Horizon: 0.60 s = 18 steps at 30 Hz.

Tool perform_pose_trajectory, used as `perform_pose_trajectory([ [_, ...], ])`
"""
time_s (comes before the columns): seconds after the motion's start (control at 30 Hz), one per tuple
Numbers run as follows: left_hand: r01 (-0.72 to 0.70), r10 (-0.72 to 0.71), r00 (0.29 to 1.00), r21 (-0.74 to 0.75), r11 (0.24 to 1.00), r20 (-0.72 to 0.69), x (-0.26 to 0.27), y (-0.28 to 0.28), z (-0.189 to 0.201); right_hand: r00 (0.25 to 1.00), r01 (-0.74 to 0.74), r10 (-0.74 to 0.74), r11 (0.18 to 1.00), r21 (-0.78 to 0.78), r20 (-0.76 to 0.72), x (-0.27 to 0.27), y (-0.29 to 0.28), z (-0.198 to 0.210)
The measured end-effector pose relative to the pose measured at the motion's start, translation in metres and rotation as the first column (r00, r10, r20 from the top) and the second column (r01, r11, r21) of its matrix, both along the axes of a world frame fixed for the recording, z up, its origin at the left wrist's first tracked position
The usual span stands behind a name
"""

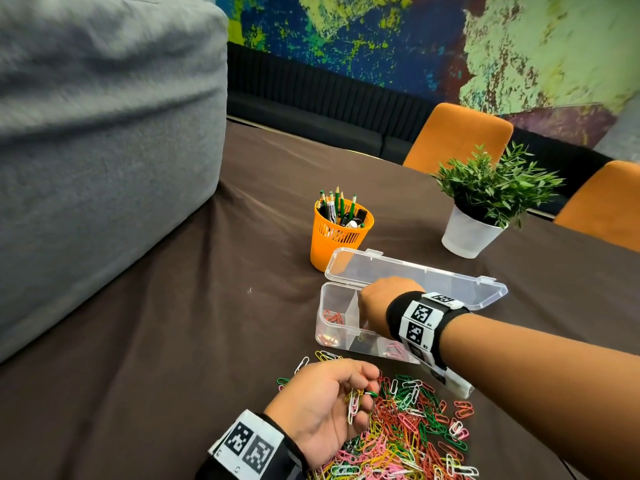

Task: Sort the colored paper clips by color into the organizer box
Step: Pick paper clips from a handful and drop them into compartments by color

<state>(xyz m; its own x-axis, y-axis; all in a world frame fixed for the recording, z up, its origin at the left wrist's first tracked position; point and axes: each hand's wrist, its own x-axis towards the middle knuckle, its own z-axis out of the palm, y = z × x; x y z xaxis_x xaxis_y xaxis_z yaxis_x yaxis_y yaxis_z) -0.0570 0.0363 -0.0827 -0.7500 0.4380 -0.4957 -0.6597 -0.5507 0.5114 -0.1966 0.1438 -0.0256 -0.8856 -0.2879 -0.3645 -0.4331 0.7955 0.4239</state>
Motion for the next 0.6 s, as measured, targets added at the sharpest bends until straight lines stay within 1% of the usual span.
perform_pose_trajectory([
  [0.13, 0.004, -0.004, 1.000, 0.014, 1.000, 0.005, 0.000, 0.000, 0.001, 1.000, -0.019, 0.019, 1.000, 0.022, -0.005, 0.001, 0.000, 0.001],
  [0.27, -0.002, 0.002, 1.000, 0.020, 1.000, 0.005, 0.000, -0.001, 0.000, 0.999, -0.040, 0.041, 0.996, 0.076, -0.007, 0.002, -0.002, 0.001],
  [0.5, -0.003, 0.003, 1.000, 0.009, 1.000, 0.001, 0.001, -0.001, -0.001, 0.987, -0.157, 0.152, 0.975, 0.159, 0.048, 0.004, -0.003, 0.009],
  [0.6, -0.003, 0.003, 1.000, 0.014, 1.000, 0.006, 0.001, 0.000, -0.001, 0.983, -0.178, 0.171, 0.973, 0.149, 0.060, 0.005, -0.002, 0.011],
])
